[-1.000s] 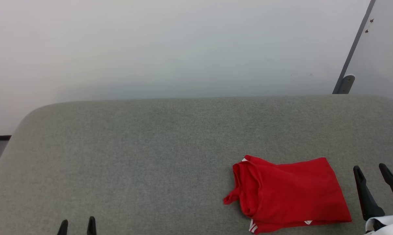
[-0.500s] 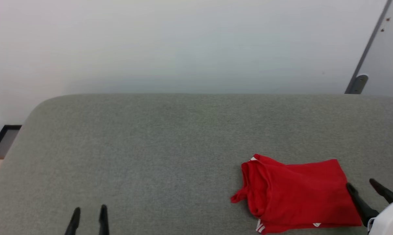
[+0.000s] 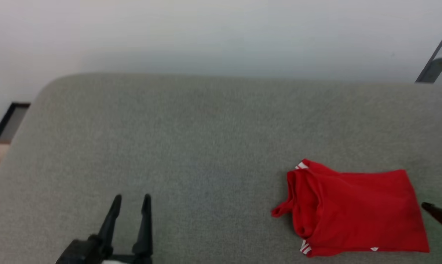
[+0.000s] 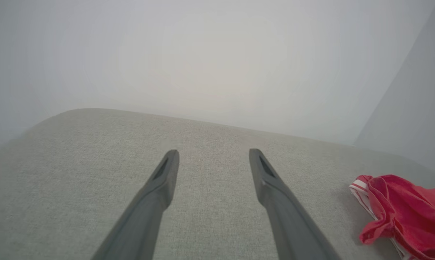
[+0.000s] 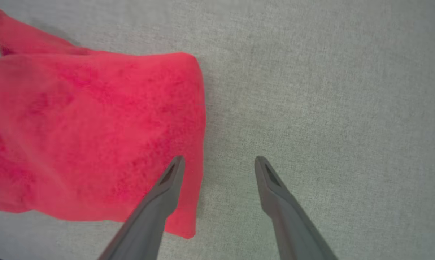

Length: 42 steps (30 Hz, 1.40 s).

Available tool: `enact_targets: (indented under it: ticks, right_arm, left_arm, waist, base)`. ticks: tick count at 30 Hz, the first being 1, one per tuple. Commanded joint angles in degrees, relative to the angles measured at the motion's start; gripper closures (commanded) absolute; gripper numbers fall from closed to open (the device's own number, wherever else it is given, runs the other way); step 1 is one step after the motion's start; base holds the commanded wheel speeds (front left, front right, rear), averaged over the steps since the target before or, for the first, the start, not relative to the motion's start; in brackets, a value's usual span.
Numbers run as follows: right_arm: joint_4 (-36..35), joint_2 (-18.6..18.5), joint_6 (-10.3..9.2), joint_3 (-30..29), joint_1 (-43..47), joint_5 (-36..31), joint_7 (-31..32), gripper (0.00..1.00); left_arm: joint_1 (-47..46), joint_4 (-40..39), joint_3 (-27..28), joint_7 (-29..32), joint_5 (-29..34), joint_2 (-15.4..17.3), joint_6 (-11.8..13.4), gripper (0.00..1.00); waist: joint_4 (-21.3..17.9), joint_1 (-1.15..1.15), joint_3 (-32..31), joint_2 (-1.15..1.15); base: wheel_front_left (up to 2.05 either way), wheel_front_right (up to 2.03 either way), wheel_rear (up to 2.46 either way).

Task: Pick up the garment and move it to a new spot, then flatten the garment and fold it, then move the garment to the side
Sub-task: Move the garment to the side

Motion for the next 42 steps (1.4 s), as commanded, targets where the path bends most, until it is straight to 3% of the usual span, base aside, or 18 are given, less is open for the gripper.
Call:
enact_targets:
  ticks: [1,11,12,13,14,22,29,36,42]
  right_arm:
    - [1.38,0.21,-0.1,0.27,-1.04,-0.67,0.41,0.0]
    - [9.32,3.67,-0.1,8.23,-6.67,0.24,-0.95,0.0]
    - [9.8,4.15,-0.1,8.87,-6.86,0.63,-1.23,0.58]
    - [10.05,4.6,-0.09,9.55,-7.29,1.13,-1.73,0.73]
    - [10.27,4.97,-0.08,10.02,-7.66,1.78,-2.25,1.0]
    - [11.18,3.36,-0.19,7.78,-11.32,5.17,-9.86,1.0]
    - [11.76,-0.17,-0.11,2.0,-16.95,5.19,-17.29,1.0]
    - [18.7,-3.5,-0.11,-3.46,-24.0,3.22,-23.83,1.0]
    - [26.01,-4.82,-0.11,-4.18,-31.0,-0.71,-27.78,1.0]
  left_arm:
    - [-1.53,0.18,-0.55,-0.02,-0.33,-0.13,-0.1,0.0]
    - [-7.71,1.45,-3.13,-0.02,-0.89,0.65,-0.1,0.0]
    - [-8.18,1.62,-3.37,-0.03,-0.89,0.79,-0.1,0.0]
    - [-8.69,1.8,-3.68,-0.02,-0.93,1.01,-0.1,0.0]
    - [-9.24,1.95,-3.87,-0.03,-0.95,1.23,-0.1,0.0]
    - [-13.92,1.56,-5.7,-0.02,-0.36,2.73,-0.1,0.0]
    - [-21.95,-1.38,-8.43,0.01,0.86,6.66,-0.1,0.0]
    - [-35.4,-1.04,-15.82,0.01,1.37,11.36,-0.1,0.0]
    - [-45.9,0.5,-21.63,0.01,0.53,14.21,-0.1,0.0]
  waist:
    - [1.2,0.0,4.58,0.0]
    - [1.26,0.0,11.12,0.0]
    - [1.08,0.0,11.32,0.0]
    - [0.84,0.0,11.52,0.0]
    - [0.52,0.0,11.69,0.0]
    - [-4.34,0.0,12.91,0.0]
    - [-13.12,0.0,17.59,0.0]
    - [-18.86,0.0,23.98,0.0]
    - [-20.17,0.0,27.99,0.0]
  base:
    - [0.0,0.0,0.0]
    - [0.0,0.0,0.0]
    - [0.0,0.0,0.0]
    - [0.0,0.0,0.0]
    - [0.0,0.0,0.0]
    - [0.0,0.0,0.0]
    - [0.0,0.0,0.0]
    - [0.0,0.0,0.0]
    - [0.0,0.0,0.0]
